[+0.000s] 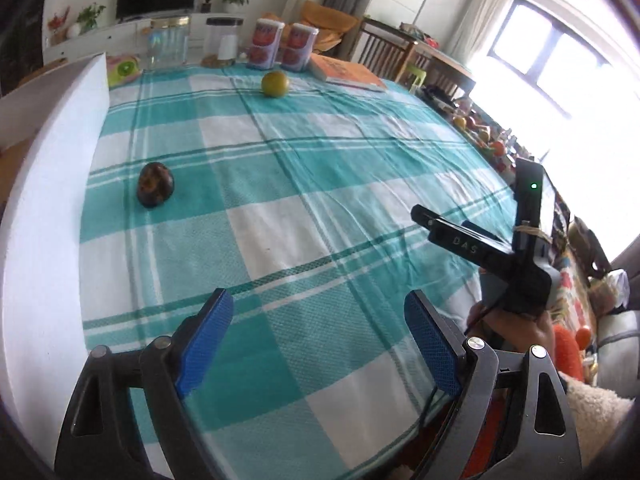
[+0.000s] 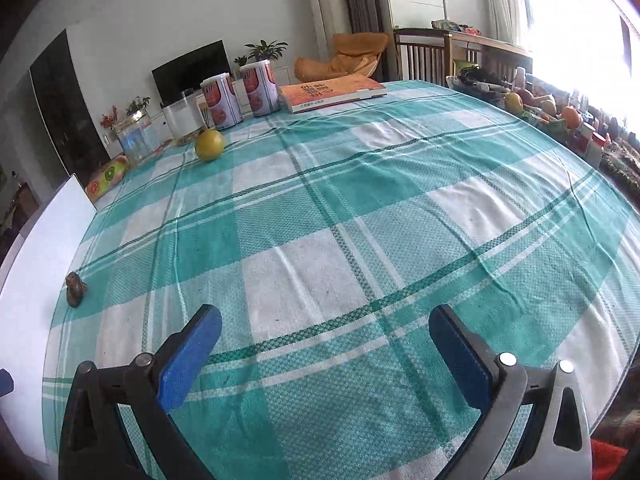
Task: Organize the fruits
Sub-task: 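Move the left gripper back to the last dark round fruit and close around it, then grasp the small yellow citrus with the right gripper while the left gripper holds the dark fruit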
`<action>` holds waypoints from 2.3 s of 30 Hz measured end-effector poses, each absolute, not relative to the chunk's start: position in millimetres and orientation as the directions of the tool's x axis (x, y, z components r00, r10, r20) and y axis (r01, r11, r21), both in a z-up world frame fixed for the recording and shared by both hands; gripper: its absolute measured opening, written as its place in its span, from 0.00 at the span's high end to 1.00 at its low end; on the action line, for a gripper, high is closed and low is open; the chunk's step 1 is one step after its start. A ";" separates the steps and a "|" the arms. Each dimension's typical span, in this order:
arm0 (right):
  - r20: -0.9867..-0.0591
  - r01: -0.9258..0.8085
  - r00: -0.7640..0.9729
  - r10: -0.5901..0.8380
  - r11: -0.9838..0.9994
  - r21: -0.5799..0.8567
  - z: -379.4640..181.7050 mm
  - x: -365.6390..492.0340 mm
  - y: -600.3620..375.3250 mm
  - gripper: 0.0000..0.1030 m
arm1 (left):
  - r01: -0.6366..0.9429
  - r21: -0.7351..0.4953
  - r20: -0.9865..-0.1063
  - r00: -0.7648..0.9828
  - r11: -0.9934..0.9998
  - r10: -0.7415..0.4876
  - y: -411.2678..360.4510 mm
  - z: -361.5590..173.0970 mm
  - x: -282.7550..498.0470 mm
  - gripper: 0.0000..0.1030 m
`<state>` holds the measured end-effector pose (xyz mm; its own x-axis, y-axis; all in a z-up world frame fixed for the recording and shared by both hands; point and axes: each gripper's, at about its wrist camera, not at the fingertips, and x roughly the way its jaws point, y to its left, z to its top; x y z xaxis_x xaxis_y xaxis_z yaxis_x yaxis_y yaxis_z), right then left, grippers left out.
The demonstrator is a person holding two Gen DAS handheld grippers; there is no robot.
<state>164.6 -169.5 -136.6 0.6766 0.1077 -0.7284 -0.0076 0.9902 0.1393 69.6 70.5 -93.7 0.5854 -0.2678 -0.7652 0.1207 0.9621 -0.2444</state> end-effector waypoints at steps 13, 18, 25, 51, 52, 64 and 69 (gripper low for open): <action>-0.776 -0.011 0.624 0.096 0.993 0.114 -154.0 168.2 -161.7 0.00 | -0.053 0.007 -0.792 0.610 0.999 0.038 69.5 -150.3 98.6 0.09; -0.783 -0.012 0.617 0.082 0.995 0.095 -153.6 168.3 -159.1 0.00 | -0.064 0.009 -0.796 0.603 0.998 0.046 68.8 -152.1 102.6 0.06; -0.791 -0.015 0.609 0.064 0.997 0.070 -154.5 168.8 -155.6 0.00 | -0.065 0.009 -0.797 0.602 0.998 0.046 68.9 -152.7 103.6 0.05; -0.798 -0.019 0.601 0.048 0.999 0.045 -155.3 169.9 -152.7 0.00 | -0.239 -0.214 -0.739 0.674 0.947 0.003 127.5 -141.1 162.4 0.58; -0.798 -0.019 0.600 0.046 0.999 0.043 -155.4 170.1 -152.4 0.00 | -0.178 -0.196 -0.734 0.678 0.964 -0.024 113.2 -138.4 161.1 0.58; -0.798 -0.021 0.601 0.050 0.999 0.047 -155.3 169.8 -152.8 0.00 | -0.028 -0.062 -0.786 0.617 0.998 -0.032 67.4 -147.5 167.0 0.16; -0.810 -0.056 0.583 0.058 0.998 0.031 -155.4 171.1 -151.9 0.00 | -0.002 -0.009 -0.795 0.607 1.000 -0.006 57.8 -151.4 168.4 0.09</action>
